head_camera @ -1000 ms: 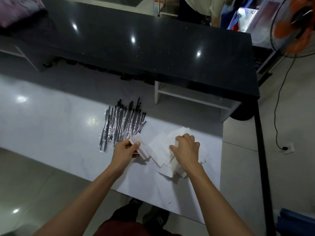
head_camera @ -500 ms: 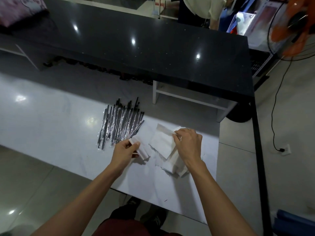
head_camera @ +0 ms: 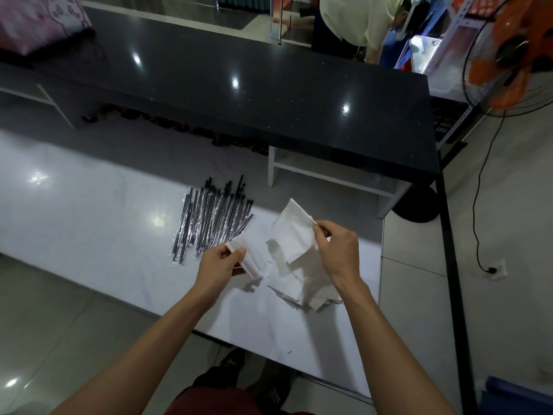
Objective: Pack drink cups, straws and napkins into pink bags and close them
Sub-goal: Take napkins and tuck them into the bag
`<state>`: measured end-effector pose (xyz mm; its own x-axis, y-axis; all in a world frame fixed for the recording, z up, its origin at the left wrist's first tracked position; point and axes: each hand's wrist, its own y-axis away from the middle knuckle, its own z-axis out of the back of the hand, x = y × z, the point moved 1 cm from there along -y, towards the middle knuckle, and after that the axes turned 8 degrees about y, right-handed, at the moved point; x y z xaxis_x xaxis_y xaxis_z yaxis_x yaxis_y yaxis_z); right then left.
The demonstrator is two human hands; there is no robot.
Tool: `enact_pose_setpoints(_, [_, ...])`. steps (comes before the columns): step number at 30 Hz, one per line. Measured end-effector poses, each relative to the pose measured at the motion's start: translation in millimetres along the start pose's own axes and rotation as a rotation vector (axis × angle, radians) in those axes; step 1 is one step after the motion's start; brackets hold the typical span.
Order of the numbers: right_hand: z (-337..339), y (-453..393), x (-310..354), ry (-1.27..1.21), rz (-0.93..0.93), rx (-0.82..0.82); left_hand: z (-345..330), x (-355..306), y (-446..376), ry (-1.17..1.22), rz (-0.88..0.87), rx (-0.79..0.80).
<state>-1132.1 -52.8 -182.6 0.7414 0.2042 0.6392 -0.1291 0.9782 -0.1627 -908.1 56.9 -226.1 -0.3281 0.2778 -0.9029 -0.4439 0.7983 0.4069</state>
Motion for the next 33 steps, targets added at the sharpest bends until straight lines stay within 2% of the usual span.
enact_pose_setpoints(4, [10.8, -0.1, 13.0, -0.095, 0.029, -0.014, -11.1, -15.7, 2.0, -0.019, -0.048, 0.011])
enact_pose_setpoints(7, [16.3, 2.9, 23.1, -0.126, 0.064, -0.005, -20.9, -30.1, 3.7, -0.12, -0.179, 0.026])
enact_pose_setpoints(10, [20.9, 4.7, 30.3, -0.171, 0.074, -0.034, -26.2, -38.9, 8.0, -0.308, -0.365, 0.123])
enact_pose_setpoints(13, [24.4, 3.5, 32.7, -0.196, 0.051, 0.0, -29.7, -40.4, 9.4, -0.373, -0.455, 0.209])
enact_pose_setpoints(21, [20.5, 14.2, 25.8, -0.319, 0.034, 0.148, -36.1, -40.3, 5.4, -0.306, -0.366, 0.258])
enact_pose_setpoints(28, [12.2, 25.1, 2.7, -0.326, -0.137, 0.208, -24.9, -27.5, 1.8, -0.202, -0.25, 0.182])
enact_pose_setpoints(33, [4.3, 25.2, -7.7, -0.26, -0.218, 0.177, -8.9, -28.2, 0.9, -0.182, -0.23, 0.109])
